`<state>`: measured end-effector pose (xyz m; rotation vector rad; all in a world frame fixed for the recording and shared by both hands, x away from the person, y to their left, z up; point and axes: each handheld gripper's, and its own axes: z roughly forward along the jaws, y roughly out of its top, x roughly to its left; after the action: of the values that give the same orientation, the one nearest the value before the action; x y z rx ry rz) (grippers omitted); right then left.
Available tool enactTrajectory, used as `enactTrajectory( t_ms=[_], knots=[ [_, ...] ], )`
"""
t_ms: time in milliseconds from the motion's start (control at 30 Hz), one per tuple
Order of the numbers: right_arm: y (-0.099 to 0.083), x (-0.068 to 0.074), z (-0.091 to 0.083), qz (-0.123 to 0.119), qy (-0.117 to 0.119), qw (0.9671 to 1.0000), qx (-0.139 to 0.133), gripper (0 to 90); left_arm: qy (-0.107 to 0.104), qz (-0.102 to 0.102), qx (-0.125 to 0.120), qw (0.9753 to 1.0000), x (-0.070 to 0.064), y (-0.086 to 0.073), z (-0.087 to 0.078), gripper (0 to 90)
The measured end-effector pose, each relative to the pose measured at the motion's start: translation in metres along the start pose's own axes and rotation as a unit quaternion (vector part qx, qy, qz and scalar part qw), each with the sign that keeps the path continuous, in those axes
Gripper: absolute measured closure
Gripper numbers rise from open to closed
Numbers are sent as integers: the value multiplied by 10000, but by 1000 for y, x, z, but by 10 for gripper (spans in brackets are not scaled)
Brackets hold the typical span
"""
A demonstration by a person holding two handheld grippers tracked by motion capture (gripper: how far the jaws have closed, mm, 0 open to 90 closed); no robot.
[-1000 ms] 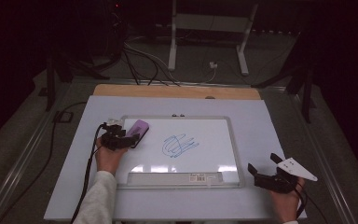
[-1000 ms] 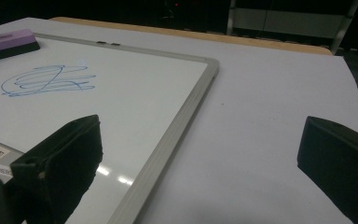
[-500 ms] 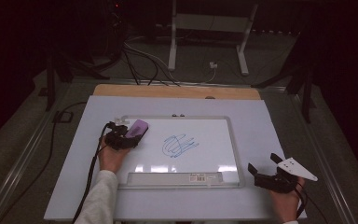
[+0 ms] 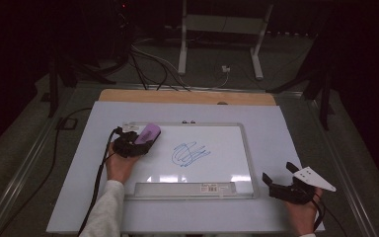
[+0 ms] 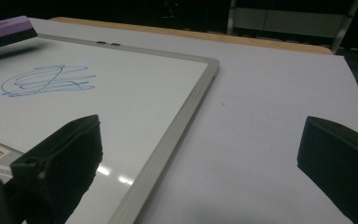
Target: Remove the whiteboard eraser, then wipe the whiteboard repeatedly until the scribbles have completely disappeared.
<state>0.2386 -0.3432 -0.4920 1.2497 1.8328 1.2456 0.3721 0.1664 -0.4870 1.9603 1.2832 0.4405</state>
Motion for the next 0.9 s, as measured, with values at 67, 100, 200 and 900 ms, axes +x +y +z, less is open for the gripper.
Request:
enactTrajectory(
  t_ms=[67, 100, 200, 900],
  knots=[
    [0, 0, 0, 6, 0, 10000, -9, 5, -26, 9, -31, 10000, -2, 1, -2, 415],
    [0, -1, 0, 8, -2, 10000, -8, 5, -35, 11, -43, 10000, -2, 1, -2, 414],
    [0, -1, 0, 6, -2, 10000, -3, 5, -61, 23, -51, 10000, -4, 2, -3, 415],
    [0, 0, 1, 3, -6, 10000, 2, 5, -394, 254, -111, 9988, -32, 8, 0, 415]
  ],
)
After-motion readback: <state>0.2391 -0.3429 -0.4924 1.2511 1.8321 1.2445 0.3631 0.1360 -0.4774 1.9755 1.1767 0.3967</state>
